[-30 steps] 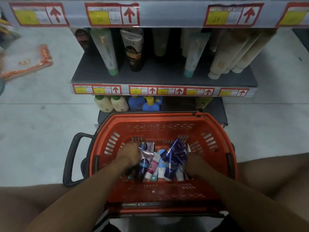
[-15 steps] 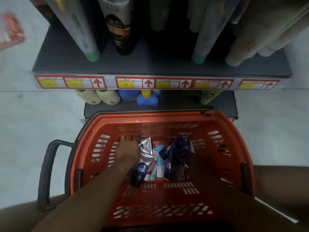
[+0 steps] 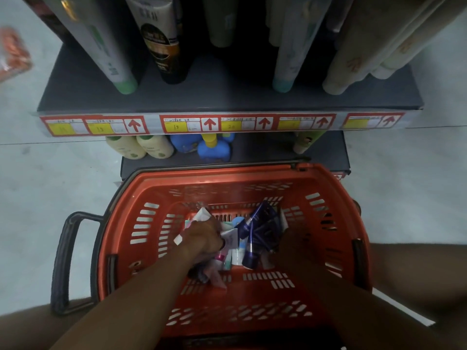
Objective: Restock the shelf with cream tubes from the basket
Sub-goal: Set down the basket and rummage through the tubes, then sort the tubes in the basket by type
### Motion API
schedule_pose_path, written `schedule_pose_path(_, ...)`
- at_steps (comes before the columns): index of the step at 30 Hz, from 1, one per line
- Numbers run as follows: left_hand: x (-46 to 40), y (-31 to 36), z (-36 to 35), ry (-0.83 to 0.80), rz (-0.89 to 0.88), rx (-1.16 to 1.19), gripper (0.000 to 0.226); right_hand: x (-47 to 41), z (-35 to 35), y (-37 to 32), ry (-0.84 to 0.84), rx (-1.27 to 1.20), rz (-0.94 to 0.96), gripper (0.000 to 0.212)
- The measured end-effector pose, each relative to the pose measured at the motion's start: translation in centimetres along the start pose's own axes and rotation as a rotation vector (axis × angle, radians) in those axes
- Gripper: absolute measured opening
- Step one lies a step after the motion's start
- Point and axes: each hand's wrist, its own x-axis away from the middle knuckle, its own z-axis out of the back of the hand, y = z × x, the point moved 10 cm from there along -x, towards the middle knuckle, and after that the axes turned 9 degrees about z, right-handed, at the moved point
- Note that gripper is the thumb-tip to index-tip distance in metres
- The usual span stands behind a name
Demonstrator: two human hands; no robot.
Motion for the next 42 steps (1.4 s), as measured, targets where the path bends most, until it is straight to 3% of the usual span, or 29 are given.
schedule_pose_path(6,1.0,-1.4,-1.5,-0.030,0.010,0.333,0.031,0.9,0.2,-0.7,0.036,-0.105,0.052,0.068)
schedule_pose_path(9,2.2,-2.0,-1.6,-0.040,0.000,0.546,0.028,1.4,0.3,-1.4,0.052,-0.250,0.096,0.055)
schedule_pose_path(12,4.3,-2.6,-1.3,-0.083,0.049,0.816,0.025,0.7,-0.2,-1.0,0.101,-0.385,0.120,0.069)
schedule_pose_path(14,5.0,-3.1,-1.4,-0.103,0.074,0.992,0.031,-0.5,-0.9,-0.4,0.136,-0.450,0.171,0.073)
schedule_pose_path(16,5.8,-3.5,-1.4,-0.123,0.058,1.123,0.047,1.2,1.0,-2.3,0.181,-0.484,0.214,0.065)
schedule_pose_path(20,9.1,-3.6,-0.3,-0.105,-0.001,1.193,0.071,3.9,3.5,-4.5,0.267,-0.598,0.257,0.061)
schedule_pose_path(25,12.4,-3.5,2.4,0.043,-0.104,1.238,0.069,6.0,5.2,-6.5,0.301,-0.683,0.307,0.068)
schedule_pose_path(32,19.0,-3.2,7.7,0.275,-0.297,1.347,0.058,11.6,9.5,-10.8,0.454,-0.709,0.414,0.058)
schedule_pose_path(42,28.1,-3.7,15.3,0.562,-0.413,1.313,0.055,17.7,16.6,-15.6,0.603,-0.676,0.563,0.056)
